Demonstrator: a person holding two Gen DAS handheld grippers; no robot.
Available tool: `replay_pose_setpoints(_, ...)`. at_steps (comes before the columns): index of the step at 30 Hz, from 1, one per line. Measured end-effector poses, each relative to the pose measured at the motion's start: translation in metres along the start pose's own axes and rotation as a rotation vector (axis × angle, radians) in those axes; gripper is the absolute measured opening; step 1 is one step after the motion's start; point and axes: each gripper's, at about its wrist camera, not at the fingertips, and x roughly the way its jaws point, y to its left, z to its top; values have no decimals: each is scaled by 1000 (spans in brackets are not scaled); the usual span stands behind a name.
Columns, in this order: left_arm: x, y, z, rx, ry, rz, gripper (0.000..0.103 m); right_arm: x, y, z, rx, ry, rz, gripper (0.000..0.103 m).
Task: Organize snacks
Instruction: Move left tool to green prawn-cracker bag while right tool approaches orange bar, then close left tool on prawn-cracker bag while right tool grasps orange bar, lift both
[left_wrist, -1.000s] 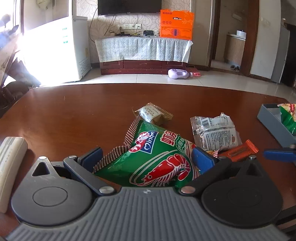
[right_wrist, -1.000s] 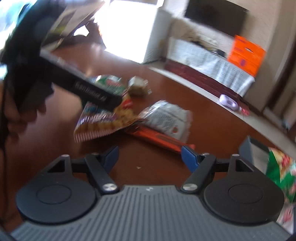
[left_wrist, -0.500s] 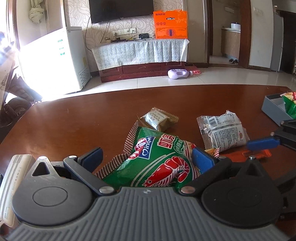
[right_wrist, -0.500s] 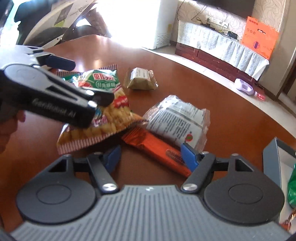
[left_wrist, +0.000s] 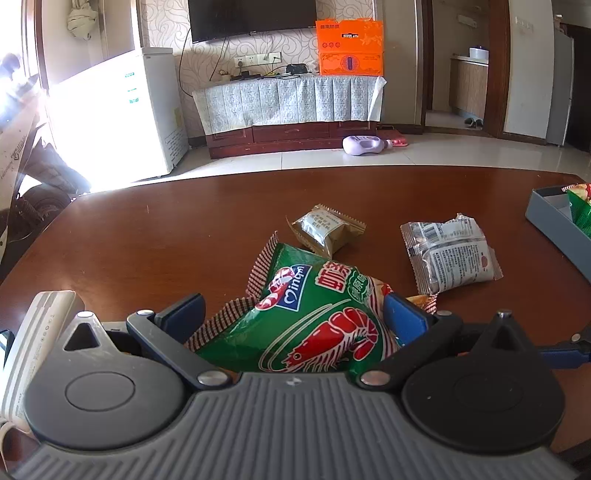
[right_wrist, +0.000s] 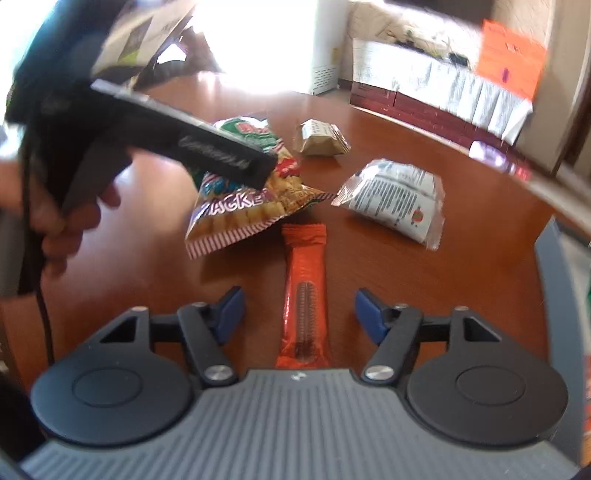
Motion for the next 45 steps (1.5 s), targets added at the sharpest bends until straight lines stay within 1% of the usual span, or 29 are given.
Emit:
replay_pose_setpoints(1, 0, 1, -1, -3, 1, -2, 103, 1, -2, 0, 16, -1, 11, 70)
replay_pose_setpoints(4, -1, 3, -2, -12, 2, -7, 103, 1, 2, 0, -26, -8, 7, 69)
replay_pose_setpoints(5, -2, 4, -2, -16, 3, -10, 103, 1, 2, 0, -21, -13, 8, 45)
replay_pose_setpoints(6, -2, 5, -3, -21, 4, -14, 103, -1, 1, 1, -4, -21, 9, 27)
replay_pose_setpoints(7, -2, 6, -3, -27, 6, -19, 103, -1, 2, 0, 4, -24, 2, 24)
replay_pose_setpoints(11, -2, 8, -5, -43, 10, -34, 103, -2, -1, 3, 3, -17, 4, 24)
replay_pose_setpoints(15, -3, 2, -7, -22, 13, -50, 103, -13, 3, -3, -14, -12, -5, 24)
replay_pose_setpoints(18, -4, -5, -10, -6, 14, -91, 103, -15, -1, -8, 19, -16, -1, 24)
replay_pose_setpoints(22, 0, -16, -13, 14, 9, -94, 103, -15, -5, -11, 39, -22, 12, 24)
replay_pose_setpoints(25, 2, -20, -16, -14, 21, -105, 103, -17, -6, -12, 42, -26, 12, 24)
replay_pose_setpoints(36, -2, -34, -27, -14, -29, -40, 103, -17, -9, -16, 57, -35, 5, 24)
replay_pose_setpoints(40, -4, -34, -28, -26, -33, -31, 103, -17, -10, -16, 62, -35, 6, 24)
replay_pose_setpoints(45, -4, -33, -28, -37, -15, -31, 103, -17, -11, -15, 61, -32, 5, 24)
